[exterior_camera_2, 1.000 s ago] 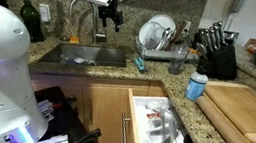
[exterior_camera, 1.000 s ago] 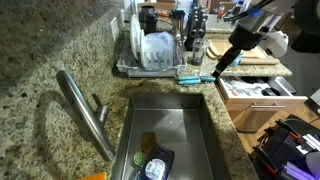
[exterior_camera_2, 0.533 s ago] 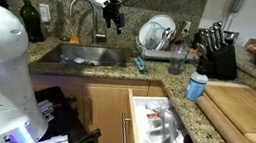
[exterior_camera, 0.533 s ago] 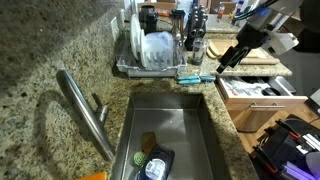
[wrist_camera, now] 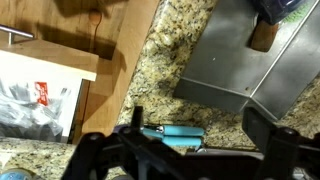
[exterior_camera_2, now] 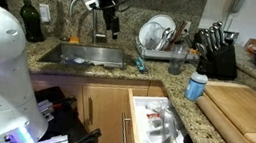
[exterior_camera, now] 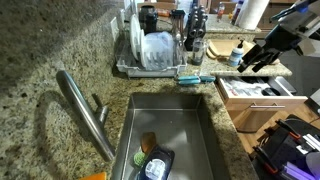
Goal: Put the paper roll in the open drawer
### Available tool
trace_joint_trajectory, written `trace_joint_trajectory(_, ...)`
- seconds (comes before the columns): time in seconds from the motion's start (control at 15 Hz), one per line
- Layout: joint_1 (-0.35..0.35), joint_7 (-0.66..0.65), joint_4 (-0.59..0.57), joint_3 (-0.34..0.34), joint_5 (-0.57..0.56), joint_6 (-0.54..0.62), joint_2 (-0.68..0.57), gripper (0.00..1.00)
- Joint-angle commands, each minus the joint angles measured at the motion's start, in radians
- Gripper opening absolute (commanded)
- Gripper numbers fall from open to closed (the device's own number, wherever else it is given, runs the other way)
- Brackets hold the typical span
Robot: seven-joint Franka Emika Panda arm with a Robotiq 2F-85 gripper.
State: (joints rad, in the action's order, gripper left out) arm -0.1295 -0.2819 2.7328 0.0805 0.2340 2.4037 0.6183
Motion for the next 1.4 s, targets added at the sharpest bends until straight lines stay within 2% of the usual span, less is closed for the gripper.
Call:
trace_joint_trajectory(0.0,0.083,-0.113,-0.013,0.017,-0.007,-0.049,0.005,1.00)
trace_joint_trajectory(0.2,0.158,-0.097,0.072,-0.096,0.016,-0.123,0.159,1.00)
trace_joint_trajectory(0.4,0.289,-0.106,0.117,-0.184,-0.002,-0.227,0.249,1.00)
trace_joint_trajectory(0.47,0.328,-0.095,0.045,-0.229,-0.002,-0.286,0.207,1.00)
trace_joint_trajectory(0.53,0.377,-0.092,0.051,-0.264,-0.005,-0.323,0.231,1.00)
trace_joint_trajectory(0.6,0.325,-0.092,0.045,-0.200,0.014,-0.264,0.193,1.00)
trace_joint_trajectory(0.73,0.384,-0.075,0.042,-0.247,0.013,-0.302,0.216,1.00)
trace_joint_trajectory(0.8,0.390,-0.074,0.042,-0.253,0.013,-0.304,0.219,1.00)
trace_joint_trajectory(0.87,0.396,-0.115,0.027,-0.226,0.007,-0.310,0.192,1.00)
trace_joint_trajectory(0.93,0.414,-0.155,0.000,-0.236,0.023,-0.317,0.168,1.00)
trace_joint_trajectory(1.07,0.467,-0.195,-0.034,-0.284,0.026,-0.330,0.155,1.00)
trace_joint_trajectory(1.33,0.631,-0.189,-0.098,-0.416,-0.020,-0.361,0.123,1.00)
